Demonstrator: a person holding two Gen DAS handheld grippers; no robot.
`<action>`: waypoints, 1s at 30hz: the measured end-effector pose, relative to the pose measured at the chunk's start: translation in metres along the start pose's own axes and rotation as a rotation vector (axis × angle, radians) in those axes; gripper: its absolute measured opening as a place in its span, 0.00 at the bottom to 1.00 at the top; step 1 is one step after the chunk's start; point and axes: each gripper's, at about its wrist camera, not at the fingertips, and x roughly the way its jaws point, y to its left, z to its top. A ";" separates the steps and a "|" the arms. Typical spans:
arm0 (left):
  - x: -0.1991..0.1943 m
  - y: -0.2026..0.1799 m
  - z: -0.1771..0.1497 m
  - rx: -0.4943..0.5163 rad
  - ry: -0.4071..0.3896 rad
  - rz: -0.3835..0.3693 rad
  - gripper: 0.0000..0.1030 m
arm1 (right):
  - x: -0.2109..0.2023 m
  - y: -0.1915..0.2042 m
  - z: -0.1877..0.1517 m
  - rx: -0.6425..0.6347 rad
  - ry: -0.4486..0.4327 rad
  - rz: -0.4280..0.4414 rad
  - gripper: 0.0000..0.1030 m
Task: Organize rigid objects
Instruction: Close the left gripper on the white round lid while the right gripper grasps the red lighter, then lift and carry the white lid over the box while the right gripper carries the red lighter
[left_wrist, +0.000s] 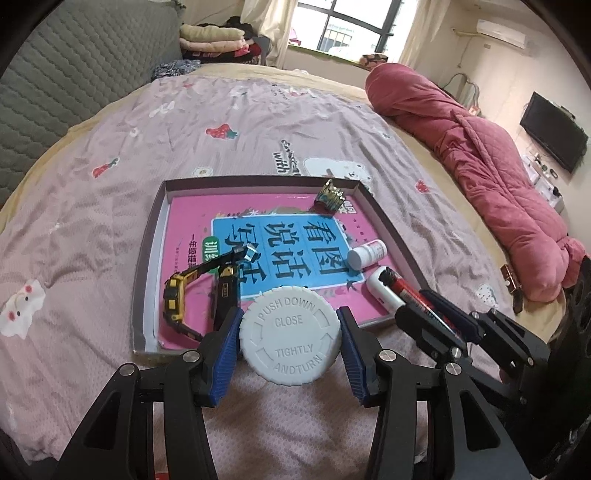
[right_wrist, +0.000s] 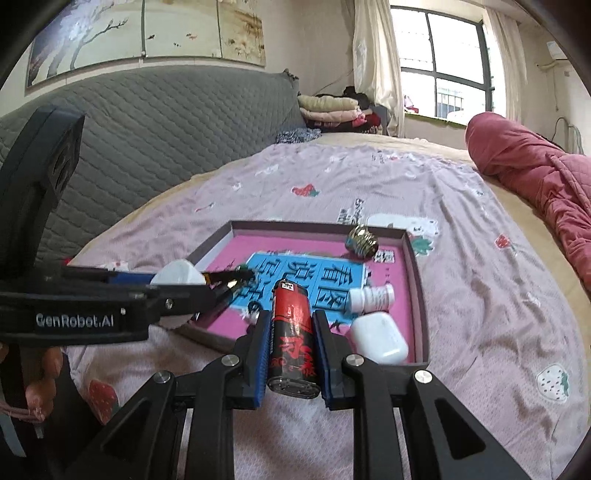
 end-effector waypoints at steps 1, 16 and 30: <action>0.000 -0.001 0.001 0.000 -0.001 -0.002 0.50 | -0.001 -0.001 0.001 0.002 -0.004 0.000 0.21; 0.009 -0.001 0.023 0.008 -0.031 0.016 0.50 | 0.007 -0.021 0.019 0.028 -0.049 -0.013 0.21; 0.043 0.008 0.025 0.009 -0.002 0.068 0.50 | 0.026 -0.030 0.019 0.041 -0.029 -0.028 0.21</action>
